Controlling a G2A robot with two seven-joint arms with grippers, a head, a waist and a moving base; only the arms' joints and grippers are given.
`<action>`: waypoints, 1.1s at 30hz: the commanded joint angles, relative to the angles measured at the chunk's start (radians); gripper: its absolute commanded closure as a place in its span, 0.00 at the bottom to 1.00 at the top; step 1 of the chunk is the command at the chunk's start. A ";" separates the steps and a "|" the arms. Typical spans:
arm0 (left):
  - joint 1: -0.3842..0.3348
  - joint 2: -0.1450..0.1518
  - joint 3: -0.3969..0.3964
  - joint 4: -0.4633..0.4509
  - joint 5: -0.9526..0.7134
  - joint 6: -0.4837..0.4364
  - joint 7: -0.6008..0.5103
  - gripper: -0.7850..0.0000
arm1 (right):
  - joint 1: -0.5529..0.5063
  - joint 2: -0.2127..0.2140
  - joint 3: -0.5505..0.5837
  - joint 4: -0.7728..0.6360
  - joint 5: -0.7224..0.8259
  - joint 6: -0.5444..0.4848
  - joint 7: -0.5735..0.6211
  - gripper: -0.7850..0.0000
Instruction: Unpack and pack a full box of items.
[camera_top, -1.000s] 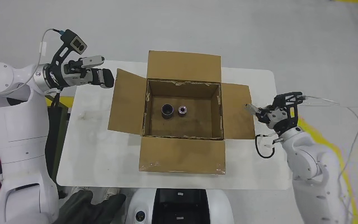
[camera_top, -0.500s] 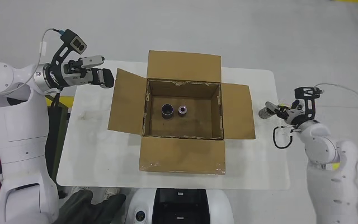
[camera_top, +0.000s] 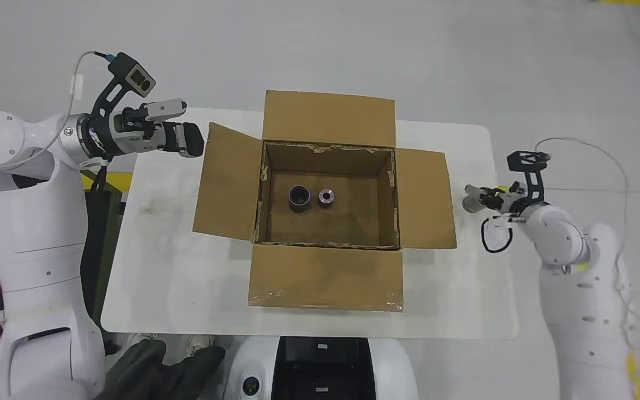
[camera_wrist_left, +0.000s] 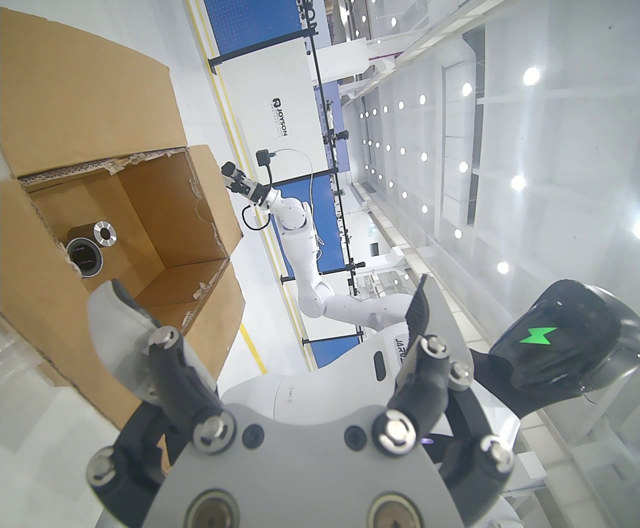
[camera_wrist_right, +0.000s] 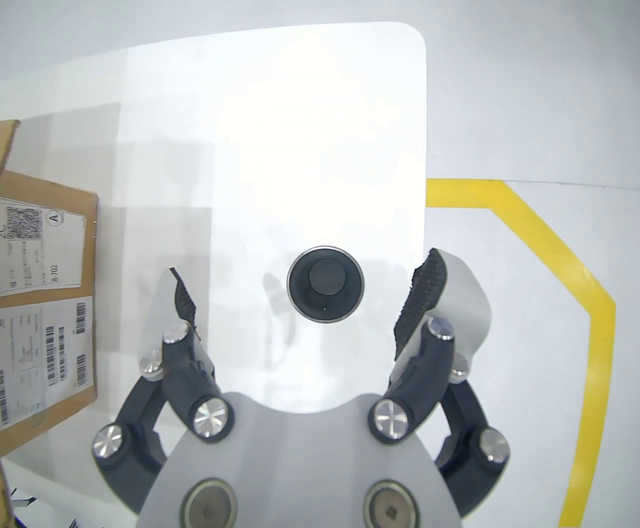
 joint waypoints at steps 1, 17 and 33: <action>0.000 0.000 0.000 0.000 0.000 0.000 0.000 0.00 | 0.010 0.001 -0.010 0.019 -0.003 0.002 0.008 0.00; 0.000 0.000 0.000 0.000 0.000 0.000 0.000 0.00 | 0.088 0.003 -0.077 0.158 -0.003 0.013 0.020 0.00; 0.000 0.000 0.000 0.000 0.000 0.000 0.000 0.00 | 0.083 0.013 -0.094 0.160 -0.008 0.023 0.021 0.67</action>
